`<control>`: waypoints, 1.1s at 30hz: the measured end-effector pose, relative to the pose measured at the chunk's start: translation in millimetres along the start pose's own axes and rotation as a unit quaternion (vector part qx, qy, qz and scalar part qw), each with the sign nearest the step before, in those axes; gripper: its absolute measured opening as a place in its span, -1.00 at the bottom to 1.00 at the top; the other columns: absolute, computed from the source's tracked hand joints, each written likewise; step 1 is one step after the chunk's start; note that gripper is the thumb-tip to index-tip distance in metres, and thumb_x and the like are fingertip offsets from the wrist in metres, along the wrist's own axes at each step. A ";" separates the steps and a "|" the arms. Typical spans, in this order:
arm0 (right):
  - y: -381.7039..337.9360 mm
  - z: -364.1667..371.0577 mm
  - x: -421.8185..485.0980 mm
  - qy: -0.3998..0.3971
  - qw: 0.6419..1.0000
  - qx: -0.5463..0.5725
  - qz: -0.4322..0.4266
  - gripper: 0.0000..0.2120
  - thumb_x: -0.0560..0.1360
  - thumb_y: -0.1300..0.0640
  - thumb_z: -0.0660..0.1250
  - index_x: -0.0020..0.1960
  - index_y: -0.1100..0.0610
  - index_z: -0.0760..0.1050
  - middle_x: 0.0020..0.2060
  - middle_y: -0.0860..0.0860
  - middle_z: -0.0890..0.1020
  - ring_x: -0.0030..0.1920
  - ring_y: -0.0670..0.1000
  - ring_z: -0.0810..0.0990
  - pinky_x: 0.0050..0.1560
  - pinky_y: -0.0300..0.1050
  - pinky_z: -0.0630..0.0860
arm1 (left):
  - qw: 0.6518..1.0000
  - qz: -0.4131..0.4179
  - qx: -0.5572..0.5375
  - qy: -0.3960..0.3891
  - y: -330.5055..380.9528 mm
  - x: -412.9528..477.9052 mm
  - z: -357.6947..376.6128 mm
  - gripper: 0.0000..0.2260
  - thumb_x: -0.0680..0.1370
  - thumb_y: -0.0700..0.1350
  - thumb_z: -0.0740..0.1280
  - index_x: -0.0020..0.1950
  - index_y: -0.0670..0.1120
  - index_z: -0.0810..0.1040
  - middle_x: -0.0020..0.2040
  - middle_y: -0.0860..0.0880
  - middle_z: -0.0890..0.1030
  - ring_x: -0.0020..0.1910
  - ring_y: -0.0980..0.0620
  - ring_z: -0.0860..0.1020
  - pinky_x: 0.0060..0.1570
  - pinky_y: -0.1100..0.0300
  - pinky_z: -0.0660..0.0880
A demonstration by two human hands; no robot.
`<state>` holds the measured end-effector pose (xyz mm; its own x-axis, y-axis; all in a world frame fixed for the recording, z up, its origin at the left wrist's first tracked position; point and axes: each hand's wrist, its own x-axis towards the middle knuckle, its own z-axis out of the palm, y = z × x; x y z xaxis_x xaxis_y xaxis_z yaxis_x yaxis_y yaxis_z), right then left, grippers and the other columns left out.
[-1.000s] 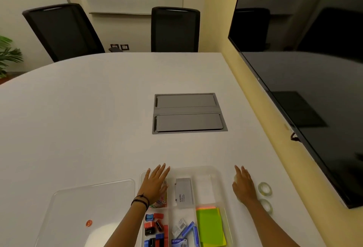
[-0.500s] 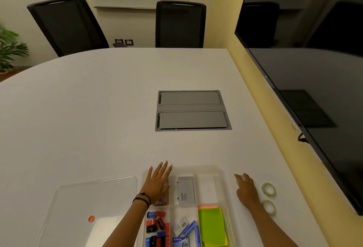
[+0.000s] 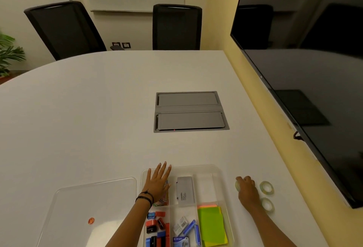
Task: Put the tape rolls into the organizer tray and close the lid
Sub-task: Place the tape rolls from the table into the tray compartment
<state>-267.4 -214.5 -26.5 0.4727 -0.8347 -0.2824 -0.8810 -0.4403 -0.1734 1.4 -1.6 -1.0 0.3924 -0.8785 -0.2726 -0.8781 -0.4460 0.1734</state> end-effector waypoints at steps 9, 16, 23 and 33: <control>-20.4 -27.4 10.4 0.041 0.957 0.278 0.068 -0.59 0.50 0.22 0.32 0.33 0.18 0.35 0.21 0.28 0.43 0.21 0.28 0.44 0.16 0.06 0.45 | 1.000 -0.002 0.023 -0.018 -0.9 8.7 15.3 -0.43 0.62 0.08 0.06 0.26 0.19 -0.41 0.53 -0.13 -0.17 0.49 -0.18 -0.13 0.42 -0.21 -0.12; -67.7 -60.6 12.9 0.076 0.880 0.469 0.025 -0.65 0.48 0.18 0.39 0.23 0.15 0.43 0.04 0.12 0.53 -0.08 0.09 0.55 -0.21 -0.25 0.47 | 0.999 -0.014 0.023 -0.030 0.3 9.5 13.0 -0.41 0.61 0.09 0.08 0.48 -0.02 -0.23 0.53 -0.13 -0.17 0.49 -0.15 -0.14 0.43 -0.21 -0.11; -105.2 -59.7 5.3 -0.100 0.850 0.515 -0.052 -0.76 0.53 0.15 0.32 0.17 0.18 0.46 -0.10 0.11 0.58 -0.27 0.05 0.64 -0.30 -0.19 0.62 | 0.999 -0.011 0.019 -0.036 -1.2 8.2 12.3 -0.40 0.61 0.09 0.08 0.48 -0.03 -0.21 0.53 -0.12 -0.17 0.50 -0.13 -0.15 0.43 -0.20 -0.12; -108.0 -6.1 -1.9 -0.161 0.929 0.331 -0.047 -0.66 0.49 0.05 0.36 0.19 0.14 0.41 -0.09 0.05 0.47 -0.26 0.03 0.56 -0.33 -0.15 0.54 | 0.999 0.006 0.043 0.028 2.6 -0.5 0.3 -0.24 0.28 0.14 0.52 0.38 -0.06 0.31 0.33 -0.22 0.45 0.26 -0.23 0.47 0.08 -0.27 0.45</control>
<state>-173.3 -167.5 -1.4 0.6226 -0.6141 -0.4850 -0.6801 -0.1180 -0.7236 -1.1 -2.2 -0.6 0.3943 -0.8931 -0.2165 -0.9022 -0.4210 0.0937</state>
